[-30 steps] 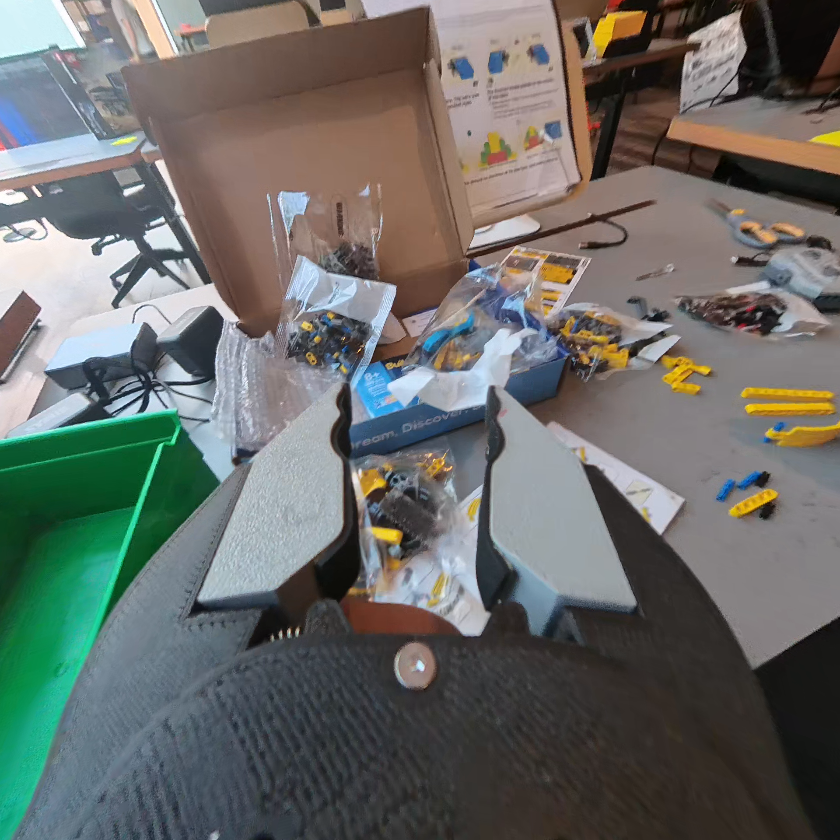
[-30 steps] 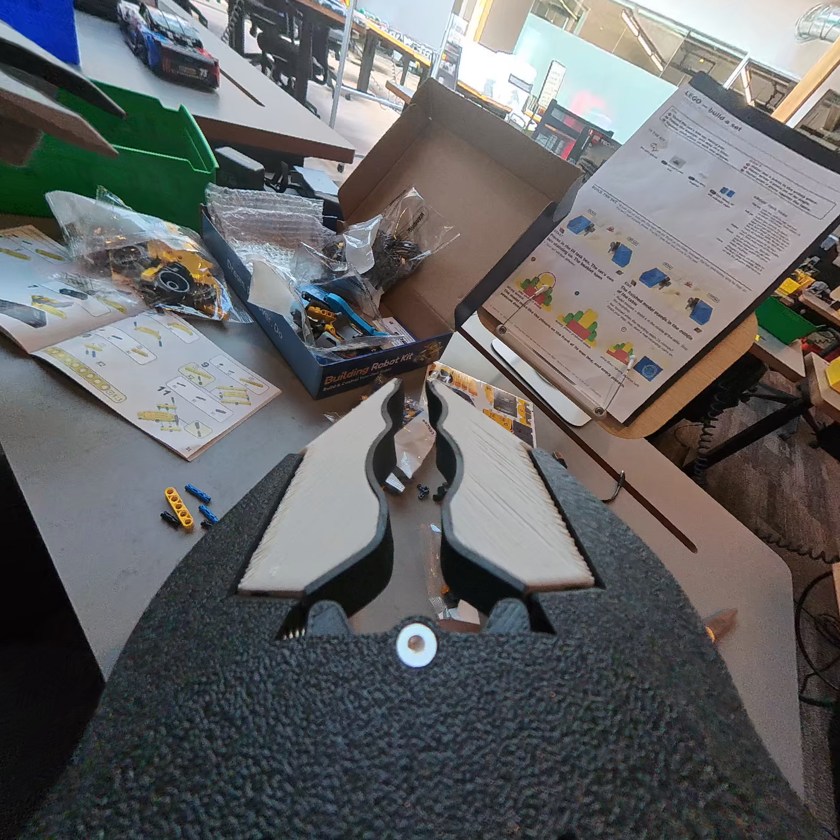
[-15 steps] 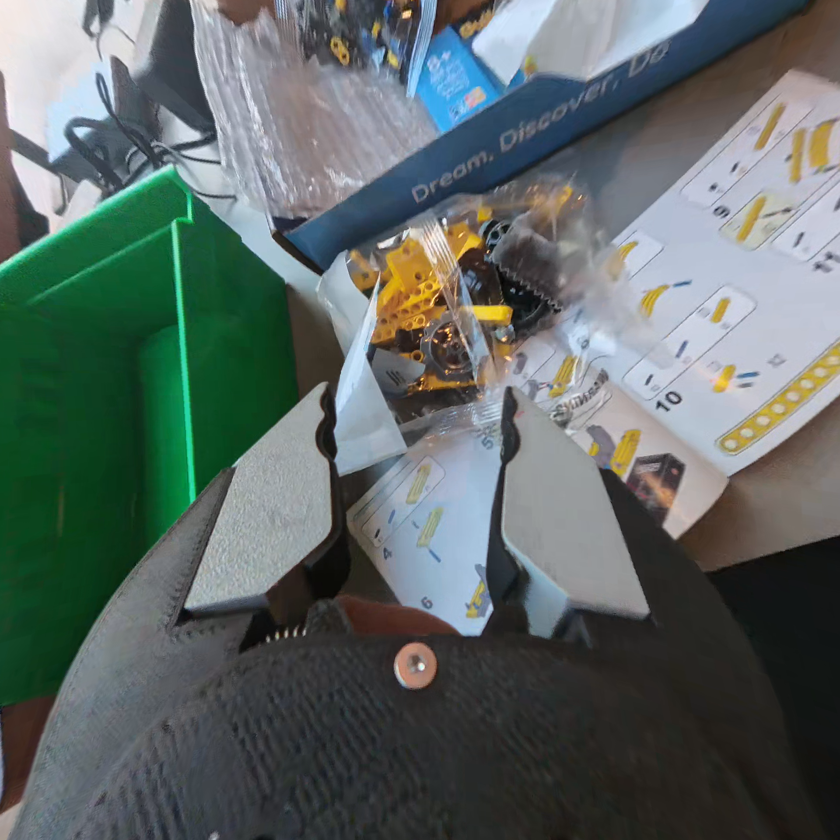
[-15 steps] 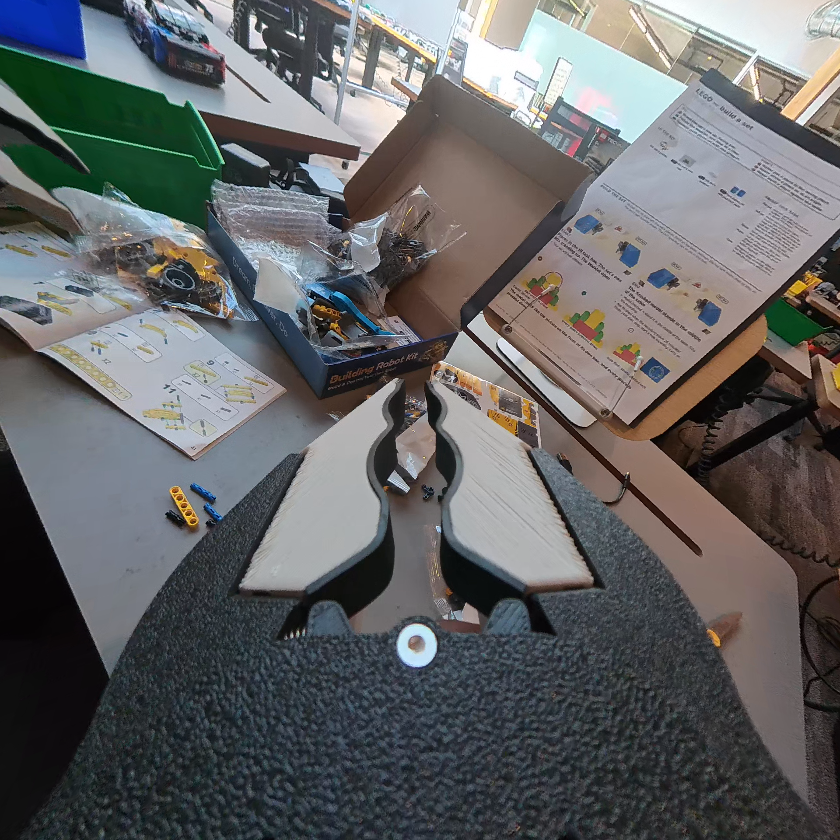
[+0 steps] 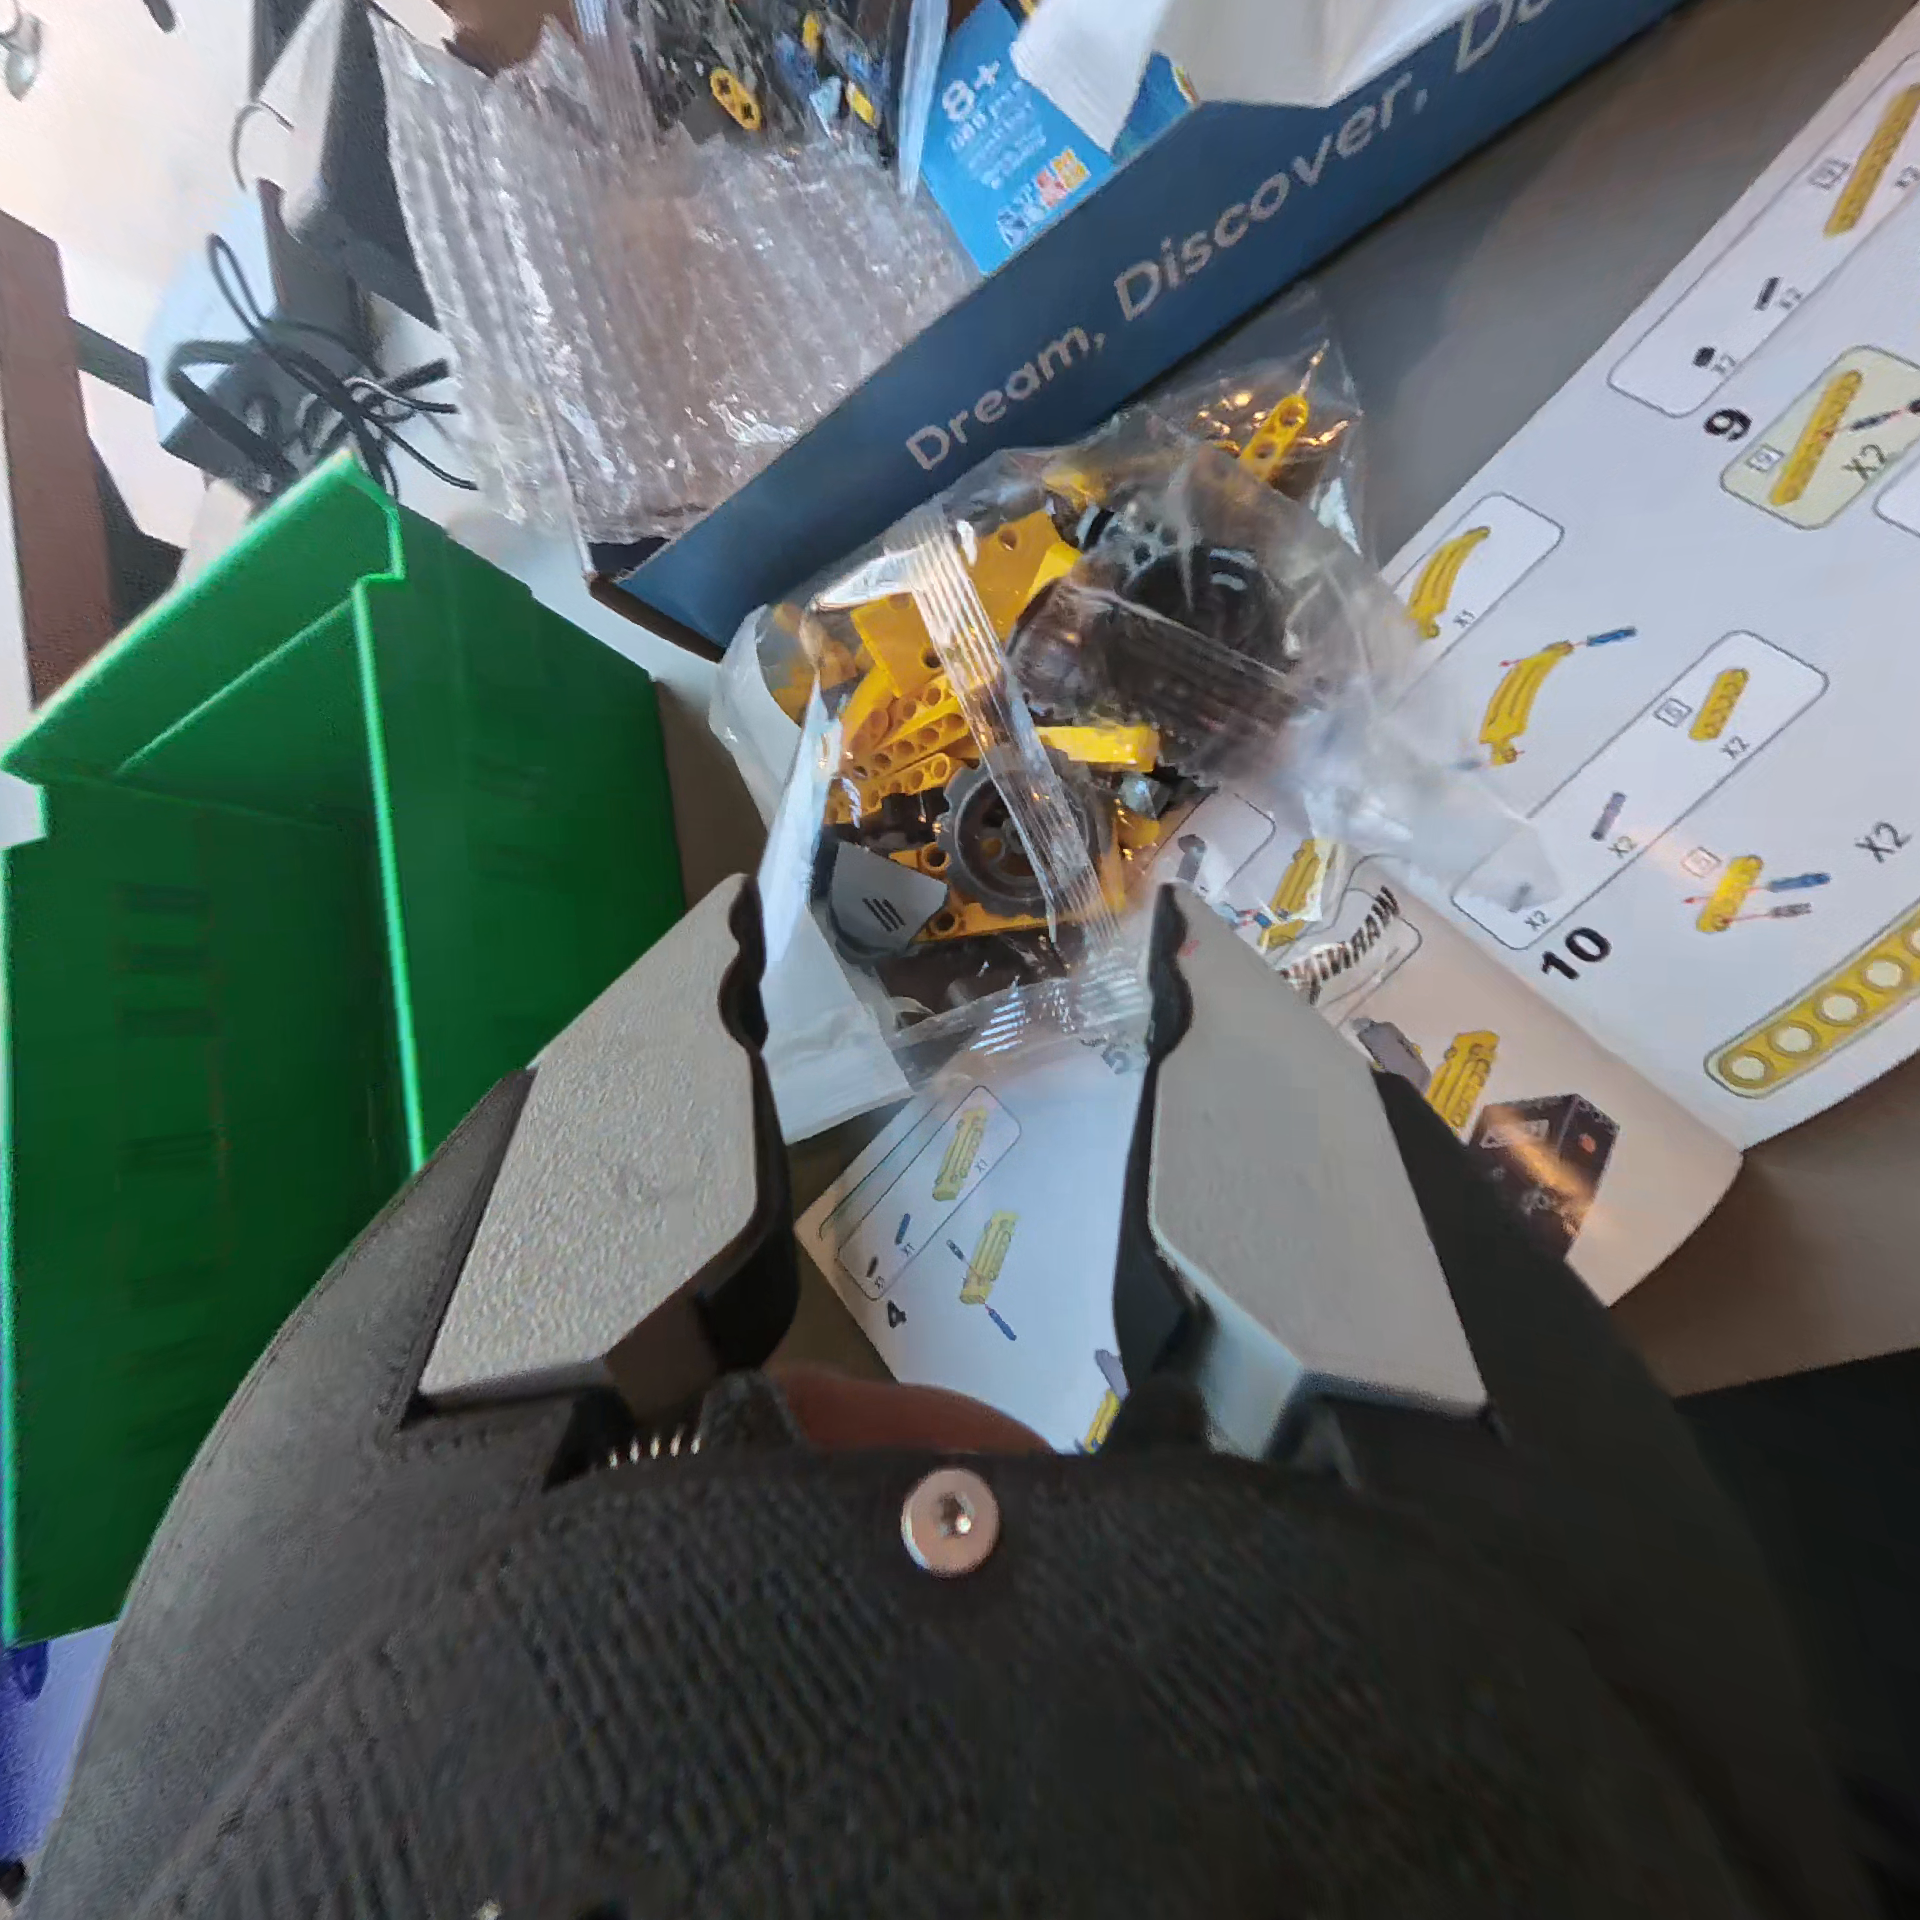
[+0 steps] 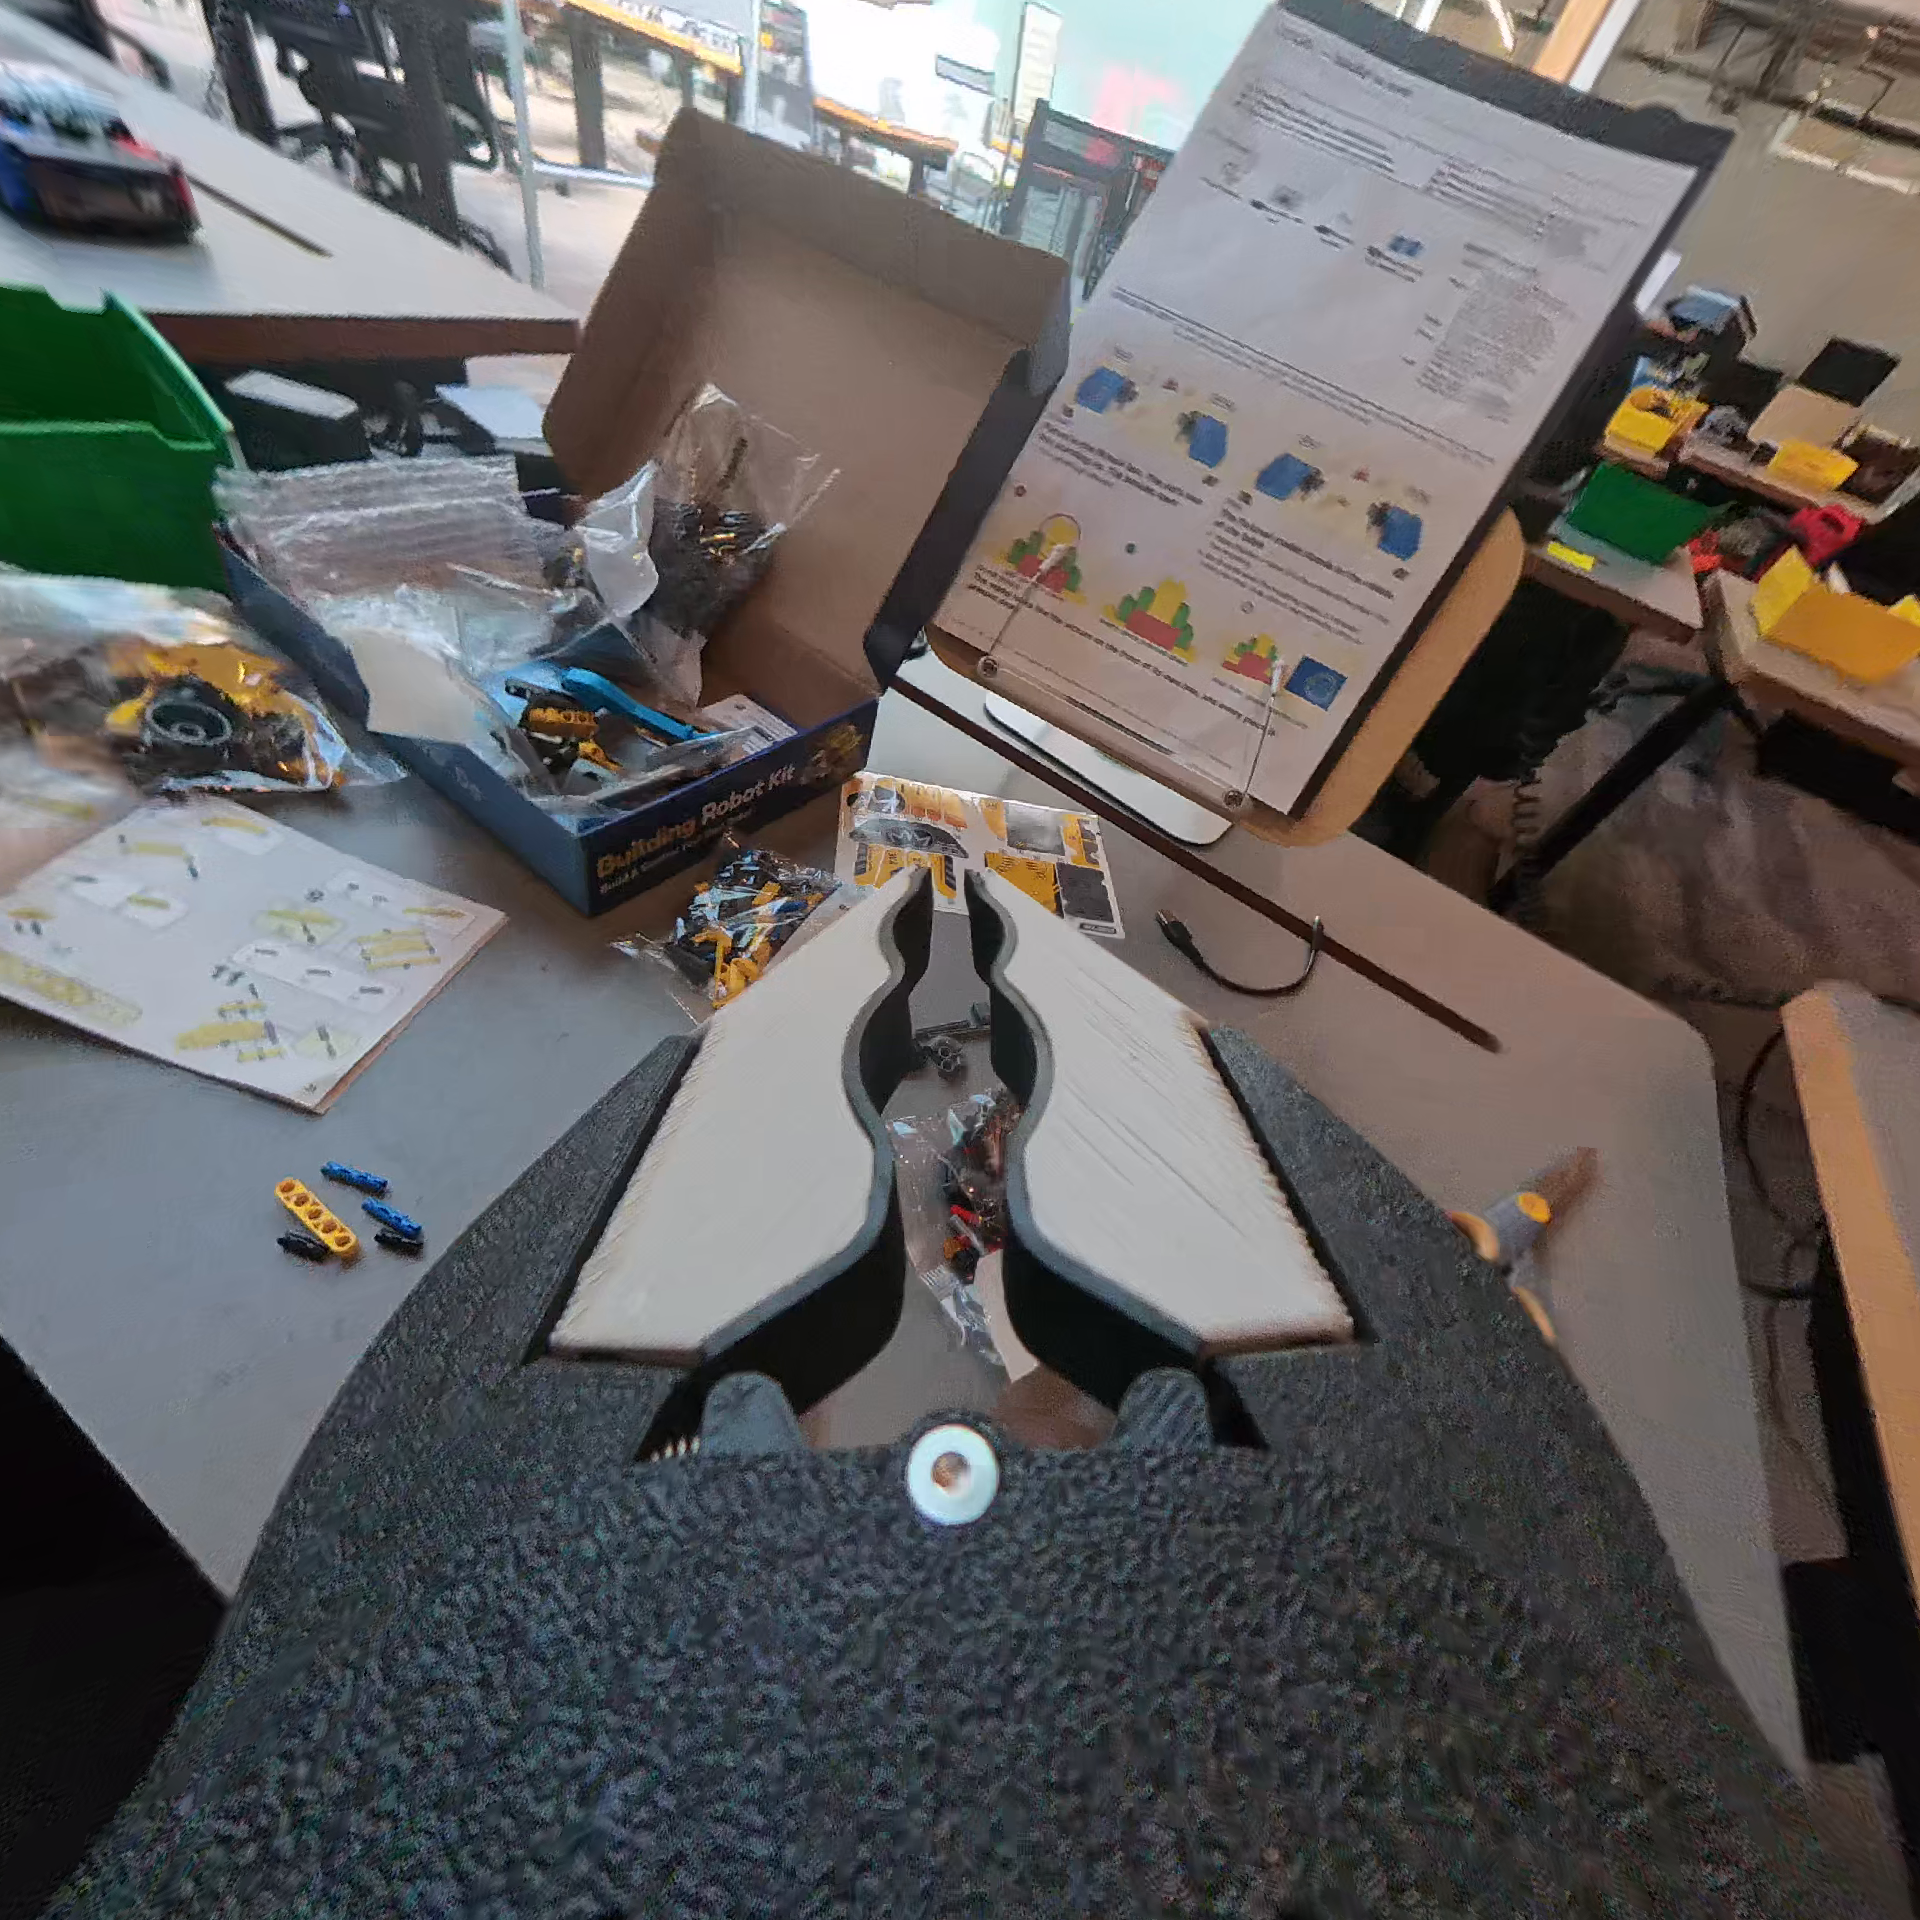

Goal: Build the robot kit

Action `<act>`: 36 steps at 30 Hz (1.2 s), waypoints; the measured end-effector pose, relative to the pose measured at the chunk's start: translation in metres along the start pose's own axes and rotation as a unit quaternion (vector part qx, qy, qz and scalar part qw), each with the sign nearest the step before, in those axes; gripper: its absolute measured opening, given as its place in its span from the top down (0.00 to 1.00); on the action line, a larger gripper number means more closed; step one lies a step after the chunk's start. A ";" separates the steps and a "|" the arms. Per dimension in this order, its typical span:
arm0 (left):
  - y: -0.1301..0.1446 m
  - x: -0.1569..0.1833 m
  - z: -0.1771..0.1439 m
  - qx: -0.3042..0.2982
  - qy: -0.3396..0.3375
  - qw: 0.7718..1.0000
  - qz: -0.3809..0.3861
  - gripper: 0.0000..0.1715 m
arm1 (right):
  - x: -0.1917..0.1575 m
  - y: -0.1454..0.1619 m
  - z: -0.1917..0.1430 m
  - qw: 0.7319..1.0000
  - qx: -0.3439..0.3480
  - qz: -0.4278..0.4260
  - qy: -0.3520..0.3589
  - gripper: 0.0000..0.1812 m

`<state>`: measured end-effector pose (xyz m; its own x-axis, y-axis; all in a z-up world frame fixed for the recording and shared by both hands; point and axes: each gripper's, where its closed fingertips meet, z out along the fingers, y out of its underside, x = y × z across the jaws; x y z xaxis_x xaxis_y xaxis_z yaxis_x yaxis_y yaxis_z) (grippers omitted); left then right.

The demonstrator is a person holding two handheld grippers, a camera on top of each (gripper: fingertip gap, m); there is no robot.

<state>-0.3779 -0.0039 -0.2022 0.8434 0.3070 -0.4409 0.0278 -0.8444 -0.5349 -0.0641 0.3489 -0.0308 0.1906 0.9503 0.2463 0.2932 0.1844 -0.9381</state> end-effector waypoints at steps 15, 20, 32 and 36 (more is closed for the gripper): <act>-0.054 -0.029 -0.030 0.120 -0.085 0.986 -0.078 0.68 | 0.033 0.096 0.019 0.983 -0.172 0.067 -0.009 0.87; -0.067 -0.024 -0.040 0.146 -0.083 0.983 -0.074 0.69 | 0.012 0.132 0.033 0.967 -0.238 0.071 -0.060 0.91; -0.129 0.053 -0.065 0.241 0.000 0.970 -0.033 0.75 | 0.010 0.198 0.067 0.944 -0.329 0.015 -0.016 0.86; -0.137 0.080 -0.055 0.241 0.021 0.970 -0.009 0.75 | 0.019 0.212 0.073 0.937 -0.345 -0.044 0.017 0.80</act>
<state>-0.2847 0.1119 -0.1248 0.8663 0.2942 -0.4037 -0.2027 -0.5317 -0.8224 -0.0669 0.4240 -0.2426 0.1635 0.9284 0.3337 0.8432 0.0441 -0.5357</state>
